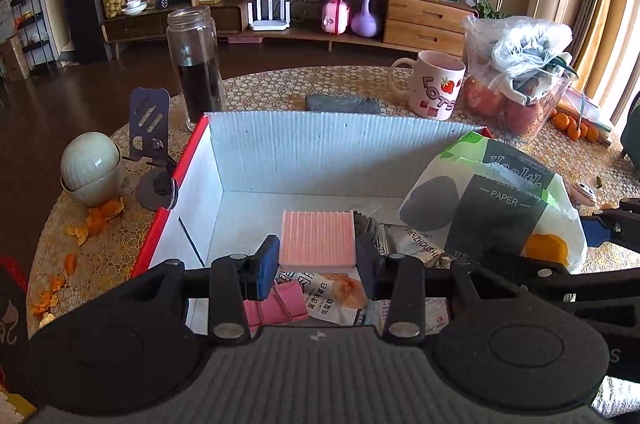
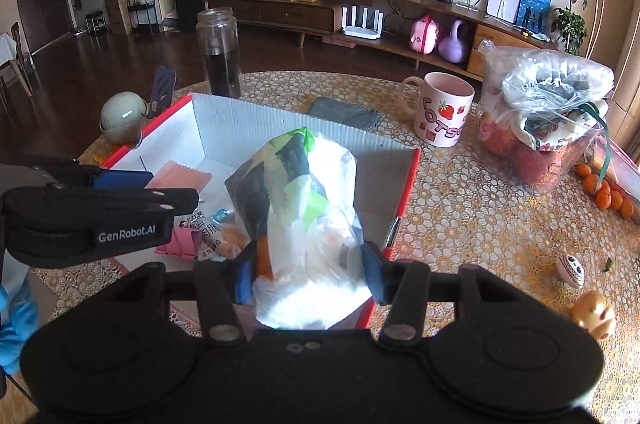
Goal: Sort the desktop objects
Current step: 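Carry the pink pad and white packet with both tools over the red shoebox, then open the left tool to drop the pad while the right tool releases the white packet into the box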
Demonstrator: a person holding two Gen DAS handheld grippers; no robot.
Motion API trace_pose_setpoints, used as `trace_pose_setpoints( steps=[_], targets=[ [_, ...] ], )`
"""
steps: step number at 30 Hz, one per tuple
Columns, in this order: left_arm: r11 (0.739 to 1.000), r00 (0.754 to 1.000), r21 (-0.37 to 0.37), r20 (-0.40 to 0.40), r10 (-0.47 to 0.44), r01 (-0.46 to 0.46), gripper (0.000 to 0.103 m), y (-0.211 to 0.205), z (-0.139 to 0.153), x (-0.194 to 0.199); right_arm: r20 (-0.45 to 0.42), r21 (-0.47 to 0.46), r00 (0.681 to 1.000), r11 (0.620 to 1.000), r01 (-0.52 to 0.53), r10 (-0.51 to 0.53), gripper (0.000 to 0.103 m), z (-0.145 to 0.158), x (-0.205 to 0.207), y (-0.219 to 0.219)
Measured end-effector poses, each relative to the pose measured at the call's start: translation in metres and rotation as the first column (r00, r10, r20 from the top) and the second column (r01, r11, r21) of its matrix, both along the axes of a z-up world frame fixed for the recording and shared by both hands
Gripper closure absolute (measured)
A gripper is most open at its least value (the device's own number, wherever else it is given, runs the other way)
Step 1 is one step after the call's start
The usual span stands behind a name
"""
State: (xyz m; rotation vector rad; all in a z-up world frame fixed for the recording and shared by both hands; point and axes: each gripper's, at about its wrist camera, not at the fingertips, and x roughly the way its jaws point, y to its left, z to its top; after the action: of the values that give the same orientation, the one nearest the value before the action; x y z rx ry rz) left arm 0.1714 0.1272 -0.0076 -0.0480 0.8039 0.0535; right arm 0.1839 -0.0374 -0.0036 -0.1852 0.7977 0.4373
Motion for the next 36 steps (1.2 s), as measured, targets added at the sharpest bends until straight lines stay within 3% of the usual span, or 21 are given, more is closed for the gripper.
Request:
trace_pose_setpoints(
  steps=[18, 29, 31, 36],
  targets=[
    [0.999, 0.99, 0.012, -0.133, -0.043, 0.045, 0.063, 0.001, -0.044, 0.025, -0.048, -0.084, 0.998, 0.995, -0.055, 0.051, 0.05, -0.038, 0.018, 0.025],
    [0.999, 0.988, -0.037, -0.149, -0.04, 0.035, 0.062, 0.01, -0.05, 0.023, -0.005, -0.115, 0.997, 0.99, -0.079, 0.079, 0.037, -0.036, 0.01, 0.026],
    [0.998, 0.988, -0.052, -0.147, -0.038, 0.03, 0.06, 0.013, -0.049, 0.022, -0.005, -0.115, 0.997, 0.99, -0.082, 0.082, 0.034, -0.035, 0.008, 0.025],
    [0.997, 0.99, -0.076, -0.133, -0.041, 0.031, 0.044, 0.015, -0.045, 0.016, 0.005, -0.104, 0.996, 0.991, -0.083, 0.084, 0.031, -0.031, 0.005, 0.019]
  ],
)
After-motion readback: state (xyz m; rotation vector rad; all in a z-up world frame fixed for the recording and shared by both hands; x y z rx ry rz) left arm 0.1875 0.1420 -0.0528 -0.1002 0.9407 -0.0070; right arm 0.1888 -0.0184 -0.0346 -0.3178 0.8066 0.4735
